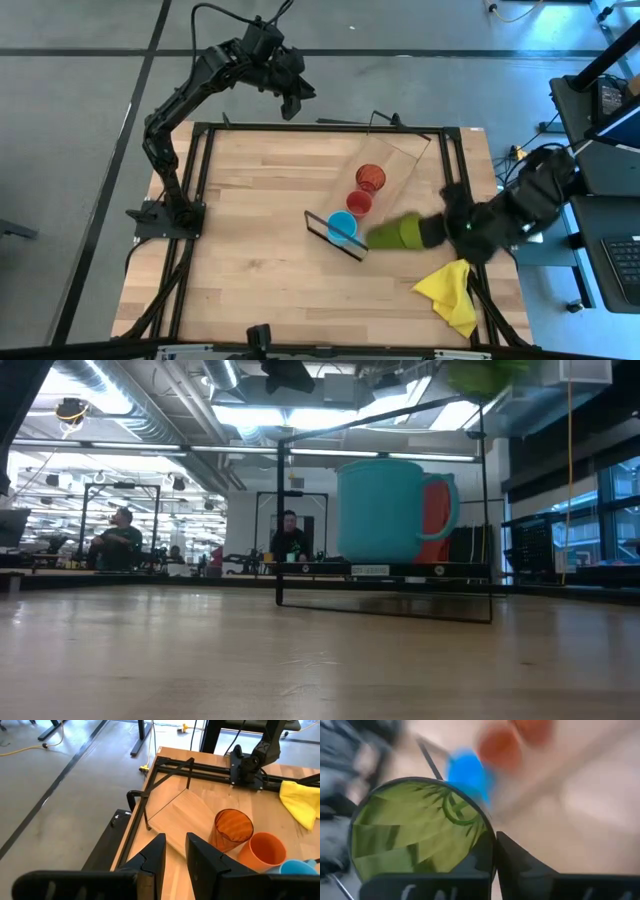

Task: Stack small to large cups/mugs on shelf
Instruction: Put the green cup on the shelf

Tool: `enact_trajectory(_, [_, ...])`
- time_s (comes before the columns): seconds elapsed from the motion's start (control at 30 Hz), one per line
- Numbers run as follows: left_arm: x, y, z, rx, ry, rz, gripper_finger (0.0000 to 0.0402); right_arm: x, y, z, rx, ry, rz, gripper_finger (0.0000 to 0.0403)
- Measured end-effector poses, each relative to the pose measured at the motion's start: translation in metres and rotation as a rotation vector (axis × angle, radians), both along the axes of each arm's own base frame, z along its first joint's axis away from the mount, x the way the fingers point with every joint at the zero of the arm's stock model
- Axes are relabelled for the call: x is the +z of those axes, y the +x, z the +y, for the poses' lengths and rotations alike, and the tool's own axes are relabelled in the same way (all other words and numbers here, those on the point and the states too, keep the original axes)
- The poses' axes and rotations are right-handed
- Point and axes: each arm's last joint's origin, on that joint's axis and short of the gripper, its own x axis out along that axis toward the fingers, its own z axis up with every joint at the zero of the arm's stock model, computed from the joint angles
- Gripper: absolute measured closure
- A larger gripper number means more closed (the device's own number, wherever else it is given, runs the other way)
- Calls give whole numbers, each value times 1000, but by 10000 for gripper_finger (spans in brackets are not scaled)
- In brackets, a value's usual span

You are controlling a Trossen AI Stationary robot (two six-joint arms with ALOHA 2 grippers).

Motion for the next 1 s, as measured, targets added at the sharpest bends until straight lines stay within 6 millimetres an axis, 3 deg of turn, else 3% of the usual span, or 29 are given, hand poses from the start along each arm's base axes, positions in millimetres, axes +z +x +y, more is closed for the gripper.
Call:
enact_trajectory(0.07, [0, 0, 0, 3, -3, -2, 333, 6, -1, -10, -45, -73, -89, 395])
enact_trajectory(0.27, [0, 0, 0, 16, -23, -5, 333, 12, -7, -23, -43, -112, -110, 395])
enact_trajectory(0.43, [0, 0, 0, 24, -33, -7, 333, 19, -6, -44, -149, -314, -198, 395])
enact_trajectory(0.7, [0, 0, 0, 30, -42, -11, 333, 19, 8, -93, -269, -489, -46, 395])
enact_trajectory(1.0, [0, 1, -1, 45, -66, -18, 333, 15, 6, -165, -404, -382, 170, 395])
